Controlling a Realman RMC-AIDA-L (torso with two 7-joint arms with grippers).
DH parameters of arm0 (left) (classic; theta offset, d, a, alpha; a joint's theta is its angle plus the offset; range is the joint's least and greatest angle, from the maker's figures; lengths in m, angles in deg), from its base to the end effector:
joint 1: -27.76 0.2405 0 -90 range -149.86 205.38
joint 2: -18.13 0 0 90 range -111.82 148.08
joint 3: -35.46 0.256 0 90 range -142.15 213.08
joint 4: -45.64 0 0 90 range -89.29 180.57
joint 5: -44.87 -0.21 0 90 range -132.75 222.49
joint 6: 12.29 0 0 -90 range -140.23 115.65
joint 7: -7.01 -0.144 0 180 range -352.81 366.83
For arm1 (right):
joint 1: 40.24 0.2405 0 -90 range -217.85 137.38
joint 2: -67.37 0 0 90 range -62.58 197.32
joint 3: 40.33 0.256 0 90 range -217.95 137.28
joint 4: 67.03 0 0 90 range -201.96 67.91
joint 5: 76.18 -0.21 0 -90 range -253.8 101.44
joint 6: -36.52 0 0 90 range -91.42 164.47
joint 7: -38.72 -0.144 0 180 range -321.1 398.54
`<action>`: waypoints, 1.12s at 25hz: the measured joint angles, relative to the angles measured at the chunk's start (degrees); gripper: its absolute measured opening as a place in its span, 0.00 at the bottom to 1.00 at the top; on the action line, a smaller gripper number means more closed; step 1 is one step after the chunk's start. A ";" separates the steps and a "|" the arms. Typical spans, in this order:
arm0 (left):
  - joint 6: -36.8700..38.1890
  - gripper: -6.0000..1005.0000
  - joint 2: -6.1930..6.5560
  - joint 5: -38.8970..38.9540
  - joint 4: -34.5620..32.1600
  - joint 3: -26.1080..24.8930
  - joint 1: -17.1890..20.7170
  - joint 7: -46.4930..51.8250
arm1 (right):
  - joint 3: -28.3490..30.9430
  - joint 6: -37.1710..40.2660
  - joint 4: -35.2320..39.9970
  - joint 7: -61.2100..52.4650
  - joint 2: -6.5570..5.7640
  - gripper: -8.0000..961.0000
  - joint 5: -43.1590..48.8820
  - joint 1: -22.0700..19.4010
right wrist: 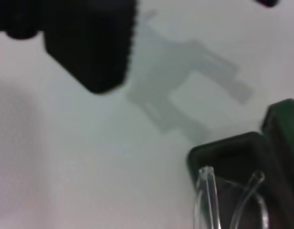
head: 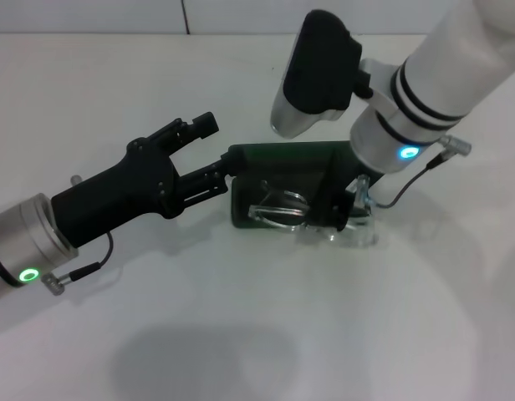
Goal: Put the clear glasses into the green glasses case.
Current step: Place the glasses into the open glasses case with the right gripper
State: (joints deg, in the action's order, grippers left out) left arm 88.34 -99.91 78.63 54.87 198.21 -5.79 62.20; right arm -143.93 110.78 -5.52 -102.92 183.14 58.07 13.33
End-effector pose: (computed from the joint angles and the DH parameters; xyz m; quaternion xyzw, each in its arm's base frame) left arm -0.2563 0.2910 -0.0263 -0.8496 -0.2169 -0.4571 0.1488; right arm 0.0942 0.3711 -0.0829 -0.9701 0.0916 -0.2029 0.0966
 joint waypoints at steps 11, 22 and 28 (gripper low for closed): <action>0.35 0.84 0.18 0.26 0.00 -0.33 0.50 -0.04 | -0.48 0.30 4.46 2.98 0.34 0.10 5.33 0.48; 0.23 0.84 0.22 0.26 0.00 -0.41 0.30 -0.09 | -4.17 1.00 4.68 3.49 0.47 0.06 4.24 0.35; 0.12 0.84 0.17 0.25 0.00 -0.41 0.03 -0.09 | -8.26 1.38 4.70 3.37 0.44 0.06 2.66 -0.10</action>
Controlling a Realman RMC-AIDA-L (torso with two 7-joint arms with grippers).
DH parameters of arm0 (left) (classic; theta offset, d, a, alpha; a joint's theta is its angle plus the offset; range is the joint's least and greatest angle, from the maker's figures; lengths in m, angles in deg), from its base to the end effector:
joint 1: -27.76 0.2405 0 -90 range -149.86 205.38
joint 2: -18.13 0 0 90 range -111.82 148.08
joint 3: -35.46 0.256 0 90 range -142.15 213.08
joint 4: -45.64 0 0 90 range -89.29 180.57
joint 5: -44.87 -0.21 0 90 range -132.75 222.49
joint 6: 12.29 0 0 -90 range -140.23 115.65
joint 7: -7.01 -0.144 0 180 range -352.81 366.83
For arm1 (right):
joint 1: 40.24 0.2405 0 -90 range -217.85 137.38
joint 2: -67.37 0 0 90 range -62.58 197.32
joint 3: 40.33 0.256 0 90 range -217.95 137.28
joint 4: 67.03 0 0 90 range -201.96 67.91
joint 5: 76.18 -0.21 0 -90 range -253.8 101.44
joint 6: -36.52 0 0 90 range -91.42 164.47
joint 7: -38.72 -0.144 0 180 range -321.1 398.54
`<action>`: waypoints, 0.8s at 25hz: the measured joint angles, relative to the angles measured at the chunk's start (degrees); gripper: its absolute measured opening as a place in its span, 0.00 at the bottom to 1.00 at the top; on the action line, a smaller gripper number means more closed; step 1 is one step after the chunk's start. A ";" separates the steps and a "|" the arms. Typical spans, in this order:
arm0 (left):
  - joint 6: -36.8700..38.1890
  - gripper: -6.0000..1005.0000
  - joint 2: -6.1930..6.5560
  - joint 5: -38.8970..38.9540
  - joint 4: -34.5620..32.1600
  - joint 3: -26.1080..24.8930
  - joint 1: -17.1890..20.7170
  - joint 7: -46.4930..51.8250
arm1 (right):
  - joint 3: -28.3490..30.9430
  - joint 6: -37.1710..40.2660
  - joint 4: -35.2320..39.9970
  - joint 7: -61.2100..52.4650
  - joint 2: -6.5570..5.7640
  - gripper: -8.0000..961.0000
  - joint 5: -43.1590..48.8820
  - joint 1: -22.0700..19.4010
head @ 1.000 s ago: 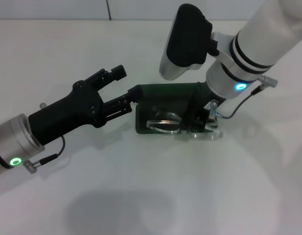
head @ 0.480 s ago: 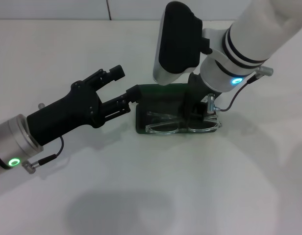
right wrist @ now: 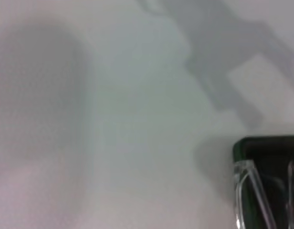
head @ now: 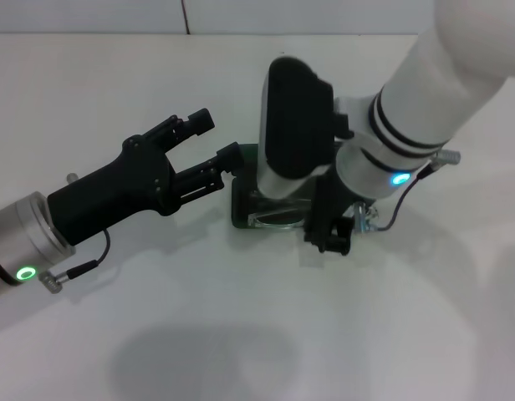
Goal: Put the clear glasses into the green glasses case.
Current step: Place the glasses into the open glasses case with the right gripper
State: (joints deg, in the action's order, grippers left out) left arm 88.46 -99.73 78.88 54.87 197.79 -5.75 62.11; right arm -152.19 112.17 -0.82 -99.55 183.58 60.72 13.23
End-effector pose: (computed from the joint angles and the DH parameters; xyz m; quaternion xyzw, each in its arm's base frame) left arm -0.2570 0.2921 -0.0239 -0.8475 -0.2159 -0.4597 0.1540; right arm 0.0897 0.3479 -0.0982 -0.9646 -0.0185 -0.2528 0.0726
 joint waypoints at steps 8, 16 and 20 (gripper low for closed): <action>-0.04 0.84 -0.13 0.00 0.00 0.00 -0.20 0.00 | -0.55 -4.77 -3.74 -0.15 -0.02 0.06 0.32 0.32; -0.03 0.84 -0.17 0.00 -0.01 0.00 -0.25 0.15 | -0.75 -6.82 -5.29 -0.07 -0.02 0.06 0.80 0.47; -0.03 0.84 -0.23 0.10 -0.04 0.01 -0.24 0.23 | -0.74 -6.79 -3.85 0.14 -0.02 0.06 0.82 -0.53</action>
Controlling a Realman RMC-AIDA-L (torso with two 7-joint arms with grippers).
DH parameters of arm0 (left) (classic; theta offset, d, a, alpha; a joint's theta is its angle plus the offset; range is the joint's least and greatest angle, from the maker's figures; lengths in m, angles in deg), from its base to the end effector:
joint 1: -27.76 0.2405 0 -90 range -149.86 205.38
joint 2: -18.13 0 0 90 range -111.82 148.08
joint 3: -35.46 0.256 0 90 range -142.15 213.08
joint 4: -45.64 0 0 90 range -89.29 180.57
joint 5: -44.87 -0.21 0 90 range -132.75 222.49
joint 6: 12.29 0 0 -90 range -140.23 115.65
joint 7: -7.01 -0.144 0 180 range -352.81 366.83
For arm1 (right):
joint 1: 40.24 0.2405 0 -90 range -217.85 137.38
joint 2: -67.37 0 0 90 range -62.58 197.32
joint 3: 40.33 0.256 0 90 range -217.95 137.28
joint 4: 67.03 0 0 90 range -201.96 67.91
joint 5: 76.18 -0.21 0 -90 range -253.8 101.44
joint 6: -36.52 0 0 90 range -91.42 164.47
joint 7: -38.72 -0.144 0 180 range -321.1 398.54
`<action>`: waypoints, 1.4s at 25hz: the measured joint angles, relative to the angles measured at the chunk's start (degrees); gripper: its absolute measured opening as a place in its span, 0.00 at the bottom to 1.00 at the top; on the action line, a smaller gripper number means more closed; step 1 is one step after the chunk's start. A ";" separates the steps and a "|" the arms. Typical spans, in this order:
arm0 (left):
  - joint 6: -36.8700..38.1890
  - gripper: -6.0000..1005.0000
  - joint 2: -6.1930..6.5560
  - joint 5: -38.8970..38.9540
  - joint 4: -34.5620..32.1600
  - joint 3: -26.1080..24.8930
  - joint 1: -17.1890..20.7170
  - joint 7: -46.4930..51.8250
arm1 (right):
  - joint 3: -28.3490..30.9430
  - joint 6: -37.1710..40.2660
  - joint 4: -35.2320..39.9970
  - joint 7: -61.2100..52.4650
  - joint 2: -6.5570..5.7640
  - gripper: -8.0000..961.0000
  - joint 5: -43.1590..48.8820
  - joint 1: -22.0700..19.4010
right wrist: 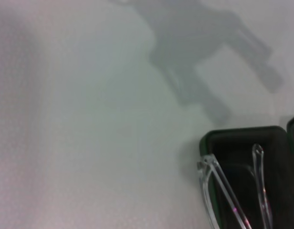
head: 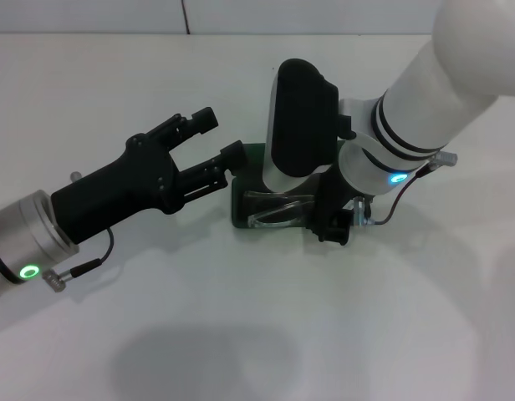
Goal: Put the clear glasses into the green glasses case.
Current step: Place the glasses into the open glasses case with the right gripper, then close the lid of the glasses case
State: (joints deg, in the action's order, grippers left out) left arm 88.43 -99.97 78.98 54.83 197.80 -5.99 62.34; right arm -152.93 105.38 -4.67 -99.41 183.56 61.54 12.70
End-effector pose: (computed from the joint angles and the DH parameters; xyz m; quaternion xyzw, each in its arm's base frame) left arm -0.2548 0.2927 -0.0255 -0.8466 -0.2167 -0.4621 0.1513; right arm 0.1013 0.3613 -0.1039 -0.9652 -0.0100 -0.2394 0.1052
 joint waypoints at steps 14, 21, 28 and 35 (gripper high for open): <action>-0.07 0.84 -0.41 0.34 0.01 0.29 0.00 -0.06 | 0.40 -6.33 -0.08 -0.27 0.00 0.06 -0.18 -1.12; -0.09 0.84 -0.47 0.34 0.04 0.39 0.00 0.04 | 0.72 -2.97 2.67 -0.26 0.00 0.06 -0.62 -1.90; 0.06 0.84 0.00 0.43 0.04 0.17 0.79 0.07 | 8.92 5.93 12.66 6.74 -0.28 0.06 -6.12 -10.17; 0.54 0.84 0.81 2.83 0.04 0.04 2.38 0.73 | 27.21 17.78 14.58 33.52 -0.13 0.06 -25.31 -27.12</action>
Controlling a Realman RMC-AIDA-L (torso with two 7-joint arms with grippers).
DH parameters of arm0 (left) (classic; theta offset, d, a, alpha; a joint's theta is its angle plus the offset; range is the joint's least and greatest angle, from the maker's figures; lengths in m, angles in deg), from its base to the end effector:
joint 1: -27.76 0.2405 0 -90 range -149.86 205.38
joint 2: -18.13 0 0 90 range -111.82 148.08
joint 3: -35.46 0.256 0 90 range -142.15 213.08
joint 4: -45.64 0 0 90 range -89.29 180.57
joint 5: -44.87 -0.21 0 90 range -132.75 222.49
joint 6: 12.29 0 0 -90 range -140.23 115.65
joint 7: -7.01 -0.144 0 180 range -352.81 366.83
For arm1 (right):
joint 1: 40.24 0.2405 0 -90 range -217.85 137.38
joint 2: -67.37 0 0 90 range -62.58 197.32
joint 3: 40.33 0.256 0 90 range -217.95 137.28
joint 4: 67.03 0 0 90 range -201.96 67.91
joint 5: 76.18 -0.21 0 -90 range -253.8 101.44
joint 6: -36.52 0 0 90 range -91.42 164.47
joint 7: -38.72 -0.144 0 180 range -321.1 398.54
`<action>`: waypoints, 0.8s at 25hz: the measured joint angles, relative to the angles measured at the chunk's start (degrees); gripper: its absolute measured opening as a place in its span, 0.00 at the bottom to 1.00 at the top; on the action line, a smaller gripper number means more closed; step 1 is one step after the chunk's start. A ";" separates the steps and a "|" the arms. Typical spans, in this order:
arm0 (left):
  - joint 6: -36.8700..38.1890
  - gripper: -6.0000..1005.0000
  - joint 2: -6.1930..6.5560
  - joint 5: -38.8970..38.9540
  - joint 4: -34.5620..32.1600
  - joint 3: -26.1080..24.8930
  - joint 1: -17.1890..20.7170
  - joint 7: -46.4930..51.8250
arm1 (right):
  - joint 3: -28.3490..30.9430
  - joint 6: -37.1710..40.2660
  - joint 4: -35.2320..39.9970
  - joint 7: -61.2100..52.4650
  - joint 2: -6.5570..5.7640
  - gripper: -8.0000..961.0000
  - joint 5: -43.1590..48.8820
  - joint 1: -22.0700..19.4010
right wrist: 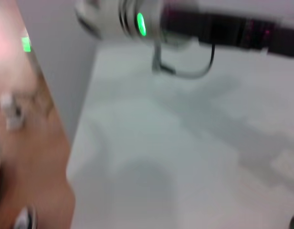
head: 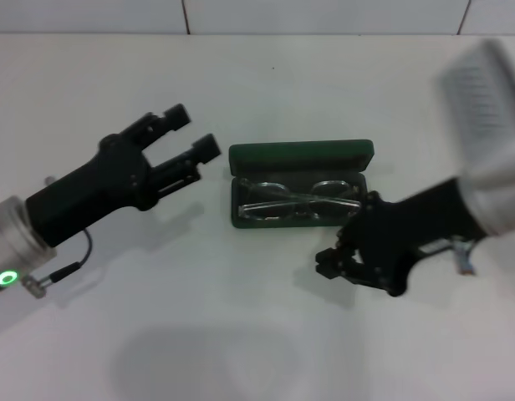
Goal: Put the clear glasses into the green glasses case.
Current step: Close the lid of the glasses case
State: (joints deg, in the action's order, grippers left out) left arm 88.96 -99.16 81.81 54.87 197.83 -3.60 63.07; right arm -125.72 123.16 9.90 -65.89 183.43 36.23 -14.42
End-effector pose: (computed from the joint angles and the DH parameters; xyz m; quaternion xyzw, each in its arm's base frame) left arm -0.2686 0.2876 -0.0143 -0.8317 -0.2337 -0.4712 0.1781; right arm 0.1525 0.3075 -0.0216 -0.9990 0.0236 0.0372 0.0064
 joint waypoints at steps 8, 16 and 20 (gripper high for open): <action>-3.10 0.84 -1.05 1.68 1.96 0.35 -1.87 0.74 | 24.40 2.57 -25.74 32.37 -0.55 0.06 -29.39 -10.54; -23.27 0.84 -1.59 -0.52 2.02 0.54 -12.70 8.91 | 45.07 12.30 -56.75 58.21 -0.52 0.10 -34.70 -10.80; -37.05 0.84 -1.84 -6.79 1.97 0.56 -20.83 17.29 | 45.11 12.13 -59.21 60.33 -0.44 0.12 -34.67 -10.82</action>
State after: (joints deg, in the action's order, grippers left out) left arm 51.91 -101.00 75.02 56.84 198.40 -24.44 80.37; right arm -80.60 135.28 -49.31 -5.56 182.98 1.56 -25.24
